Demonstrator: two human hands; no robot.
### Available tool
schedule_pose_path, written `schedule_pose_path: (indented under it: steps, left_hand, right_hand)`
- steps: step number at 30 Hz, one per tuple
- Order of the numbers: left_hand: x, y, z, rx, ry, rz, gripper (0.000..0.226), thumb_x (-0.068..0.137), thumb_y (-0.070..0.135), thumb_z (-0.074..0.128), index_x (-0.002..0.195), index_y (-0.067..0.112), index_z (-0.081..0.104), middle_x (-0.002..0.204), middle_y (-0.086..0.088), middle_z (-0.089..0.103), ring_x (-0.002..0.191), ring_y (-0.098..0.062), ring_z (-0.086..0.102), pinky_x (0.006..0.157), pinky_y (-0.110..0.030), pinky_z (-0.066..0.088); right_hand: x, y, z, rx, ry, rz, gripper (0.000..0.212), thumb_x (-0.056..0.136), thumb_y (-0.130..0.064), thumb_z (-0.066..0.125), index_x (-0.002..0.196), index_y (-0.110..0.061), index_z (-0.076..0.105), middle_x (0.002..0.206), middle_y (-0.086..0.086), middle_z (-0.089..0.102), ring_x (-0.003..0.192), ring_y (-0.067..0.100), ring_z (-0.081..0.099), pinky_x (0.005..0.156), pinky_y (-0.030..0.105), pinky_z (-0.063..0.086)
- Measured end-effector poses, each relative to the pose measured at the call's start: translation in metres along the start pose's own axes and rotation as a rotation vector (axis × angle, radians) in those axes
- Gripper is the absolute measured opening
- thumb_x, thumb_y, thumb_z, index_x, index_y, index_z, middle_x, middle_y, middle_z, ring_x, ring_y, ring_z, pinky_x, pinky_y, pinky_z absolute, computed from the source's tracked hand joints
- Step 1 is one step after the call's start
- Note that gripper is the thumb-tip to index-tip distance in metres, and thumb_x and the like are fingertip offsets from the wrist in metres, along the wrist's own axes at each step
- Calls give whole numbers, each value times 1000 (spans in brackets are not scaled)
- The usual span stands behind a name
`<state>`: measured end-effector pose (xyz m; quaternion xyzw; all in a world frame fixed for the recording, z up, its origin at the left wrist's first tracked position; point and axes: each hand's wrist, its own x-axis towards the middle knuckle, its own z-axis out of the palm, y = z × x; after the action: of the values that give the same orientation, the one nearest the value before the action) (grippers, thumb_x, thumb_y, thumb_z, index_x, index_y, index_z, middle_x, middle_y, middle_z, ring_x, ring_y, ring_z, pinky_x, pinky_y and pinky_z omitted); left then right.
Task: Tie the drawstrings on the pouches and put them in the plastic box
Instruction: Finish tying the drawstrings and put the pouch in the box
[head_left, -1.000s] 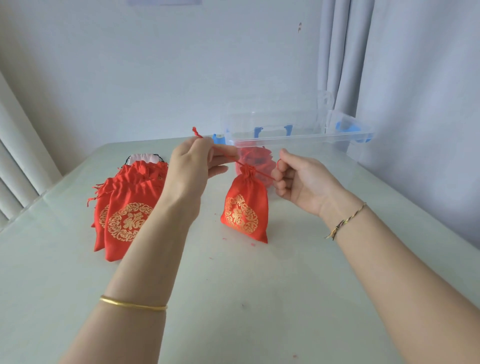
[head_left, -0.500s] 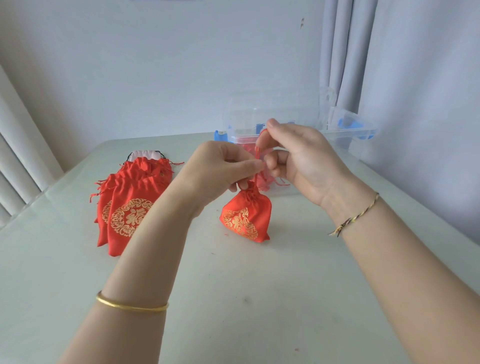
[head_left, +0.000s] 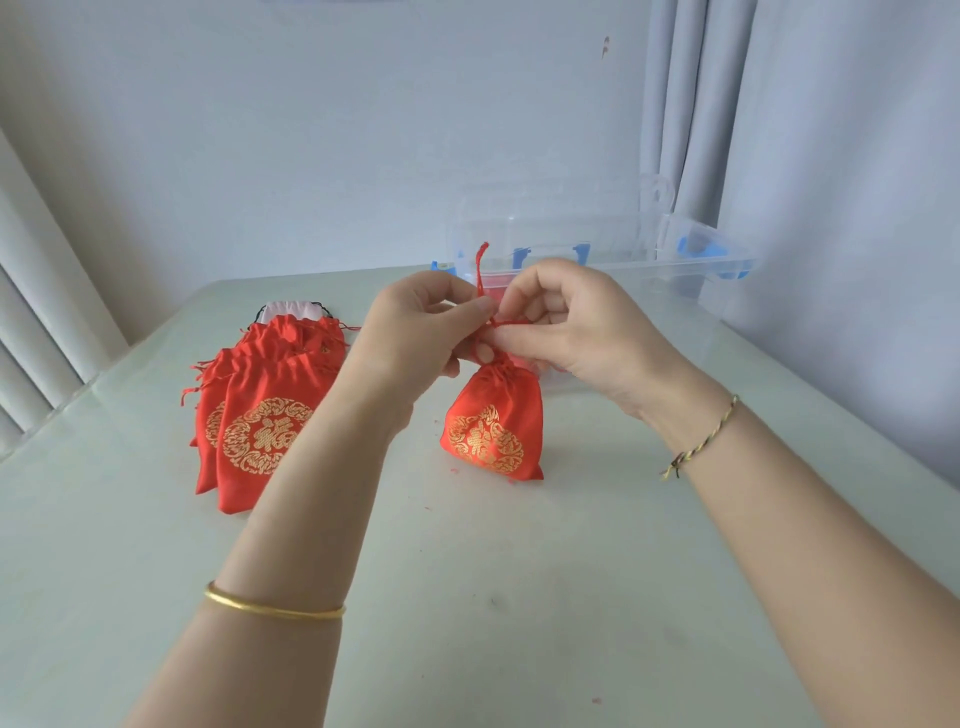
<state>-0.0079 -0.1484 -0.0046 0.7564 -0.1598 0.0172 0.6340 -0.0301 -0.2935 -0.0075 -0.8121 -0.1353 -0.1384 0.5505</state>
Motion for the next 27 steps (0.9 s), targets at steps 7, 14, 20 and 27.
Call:
schedule_pose_path:
  steps: [7, 14, 20, 27]
  left_hand:
    - [1, -1, 0, -23, 34, -12, 15, 88, 11, 60, 73, 13, 61, 49, 3, 61, 46, -6, 58, 44, -13, 42]
    - [1, 2, -3, -125, -11, -43, 28, 82, -1, 62, 107, 9, 56, 91, -10, 62, 73, -17, 63, 69, -23, 52]
    - [-4, 6, 3, 209, 58, 188, 30, 80, -4, 56, 87, 24, 48, 105, -3, 56, 65, -7, 60, 51, -15, 41]
    - [-1, 4, 3, 461, 68, 290, 10, 83, 9, 64, 86, 17, 67, 109, -6, 54, 70, 2, 61, 46, -4, 34]
  right_hand:
    - [0, 3, 6, -313, 119, -230, 9, 74, -2, 69, 80, -7, 66, 63, -15, 48, 51, -5, 49, 54, 6, 35]
    - [2, 6, 6, -339, 105, -187, 9, 79, -4, 62, 74, 1, 67, 63, 5, 59, 54, 6, 46, 56, 19, 38]
    - [7, 12, 2, 477, -6, 313, 29, 85, -1, 57, 56, -8, 56, 54, 4, 44, 40, 6, 32, 42, 19, 21]
    - [8, 16, -1, 702, -50, 427, 47, 87, -4, 55, 41, -15, 58, 46, -2, 45, 37, 5, 33, 40, 16, 22]
